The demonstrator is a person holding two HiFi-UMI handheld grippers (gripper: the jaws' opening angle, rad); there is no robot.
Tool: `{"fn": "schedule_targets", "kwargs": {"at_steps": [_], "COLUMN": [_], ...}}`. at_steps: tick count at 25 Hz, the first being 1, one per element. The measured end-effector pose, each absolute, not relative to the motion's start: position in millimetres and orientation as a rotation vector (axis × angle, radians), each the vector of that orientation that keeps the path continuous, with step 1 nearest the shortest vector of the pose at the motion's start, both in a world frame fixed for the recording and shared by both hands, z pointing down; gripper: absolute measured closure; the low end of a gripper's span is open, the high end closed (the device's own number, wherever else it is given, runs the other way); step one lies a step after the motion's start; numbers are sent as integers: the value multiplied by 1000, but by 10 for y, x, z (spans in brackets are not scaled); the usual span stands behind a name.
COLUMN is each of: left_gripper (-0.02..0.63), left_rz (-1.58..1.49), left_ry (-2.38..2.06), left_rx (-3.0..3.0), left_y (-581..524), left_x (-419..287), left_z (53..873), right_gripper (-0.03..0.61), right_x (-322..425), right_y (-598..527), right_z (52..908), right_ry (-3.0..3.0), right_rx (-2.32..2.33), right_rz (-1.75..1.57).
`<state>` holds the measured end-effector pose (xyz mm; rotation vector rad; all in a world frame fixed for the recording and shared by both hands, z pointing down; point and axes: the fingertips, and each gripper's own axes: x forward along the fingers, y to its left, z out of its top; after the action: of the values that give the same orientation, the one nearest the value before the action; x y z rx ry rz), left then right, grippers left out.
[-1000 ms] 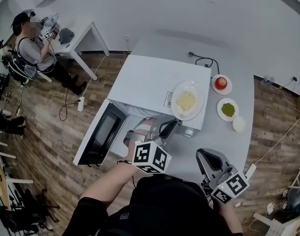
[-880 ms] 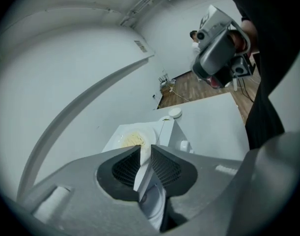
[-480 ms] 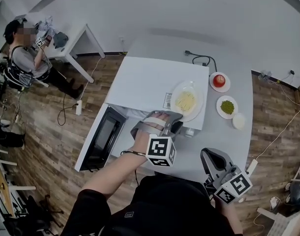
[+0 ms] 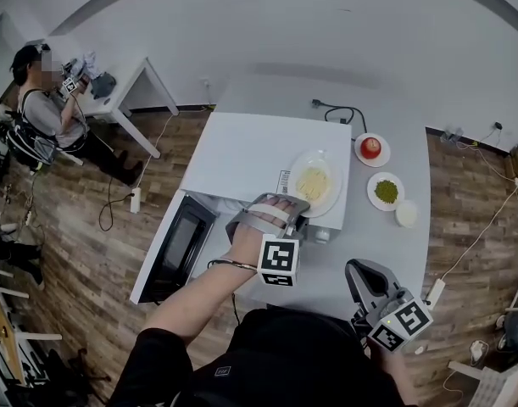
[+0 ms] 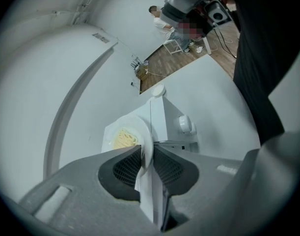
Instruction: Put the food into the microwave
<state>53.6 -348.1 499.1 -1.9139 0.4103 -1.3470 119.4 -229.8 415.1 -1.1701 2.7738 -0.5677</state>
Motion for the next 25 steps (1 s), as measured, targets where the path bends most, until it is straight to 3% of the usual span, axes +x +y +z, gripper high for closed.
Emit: {"fn": "schedule_targets", "kwargs": {"at_steps": [25], "left_gripper": [575], "left_rz": [-1206], "left_ry": [521], "left_rx": [-1916], "left_y": [-3159], "left_x": [452], "left_z": [4850], "right_gripper": [561], "right_x": [915], "right_y": [-2240], "right_z": [4201], "right_ry": [2827], "right_rx": [-1128], "right_rz": [-592]}}
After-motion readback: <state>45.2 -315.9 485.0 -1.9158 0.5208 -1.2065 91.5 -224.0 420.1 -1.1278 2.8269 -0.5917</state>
